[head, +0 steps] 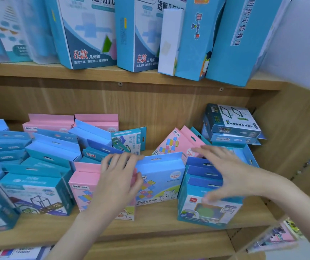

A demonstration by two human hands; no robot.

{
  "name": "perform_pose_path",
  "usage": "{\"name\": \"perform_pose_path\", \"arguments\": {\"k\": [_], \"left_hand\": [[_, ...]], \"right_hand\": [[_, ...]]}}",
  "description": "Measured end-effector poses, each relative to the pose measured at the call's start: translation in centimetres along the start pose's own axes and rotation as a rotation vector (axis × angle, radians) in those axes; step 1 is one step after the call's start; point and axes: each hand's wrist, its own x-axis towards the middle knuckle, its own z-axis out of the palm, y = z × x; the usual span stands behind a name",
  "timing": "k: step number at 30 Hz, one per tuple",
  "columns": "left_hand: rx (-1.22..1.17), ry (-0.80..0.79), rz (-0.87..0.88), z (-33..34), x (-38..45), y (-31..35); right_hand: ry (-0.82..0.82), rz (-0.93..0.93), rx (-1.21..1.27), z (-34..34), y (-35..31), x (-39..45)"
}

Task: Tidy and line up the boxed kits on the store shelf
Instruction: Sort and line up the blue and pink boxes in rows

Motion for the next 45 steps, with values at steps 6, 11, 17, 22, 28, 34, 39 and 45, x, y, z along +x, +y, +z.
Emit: {"name": "perform_pose_path", "arguments": {"k": [6,11,17,22,28,34,39,45], "left_hand": [[-0.003,-0.014,-0.008,0.0,0.0,0.1],[-0.014,0.02,0.011,0.0,-0.1,0.1],[-0.016,0.058,0.026,0.2,-0.1,0.0],[-0.012,0.065,0.025,0.3,-0.1,0.0],[-0.016,0.081,0.023,0.3,-0.1,-0.1],[-0.025,0.08,0.029,0.2,-0.1,0.0],[-0.05,0.044,0.031,0.3,-0.1,-0.2],[-0.333,0.1,-0.027,-0.8,-0.4,-0.4]], "right_hand": [[-0.011,0.012,-0.409,2.1,0.2,-0.6],[-0.003,0.027,-0.437,1.5,1.2,-0.1],[-0.091,0.035,-0.294,0.7,1.4,-0.1],[0.352,0.013,0.215,-1.8,0.7,4.4],[0.111,0.389,-0.166,-0.8,-0.8,11.8],[0.195,0.35,0.237,-1.0,-1.5,13.3],[0.322,0.169,0.404,-1.5,-2.9,12.4],[0.571,-0.053,0.093,-4.8,-4.5,8.1]]}}
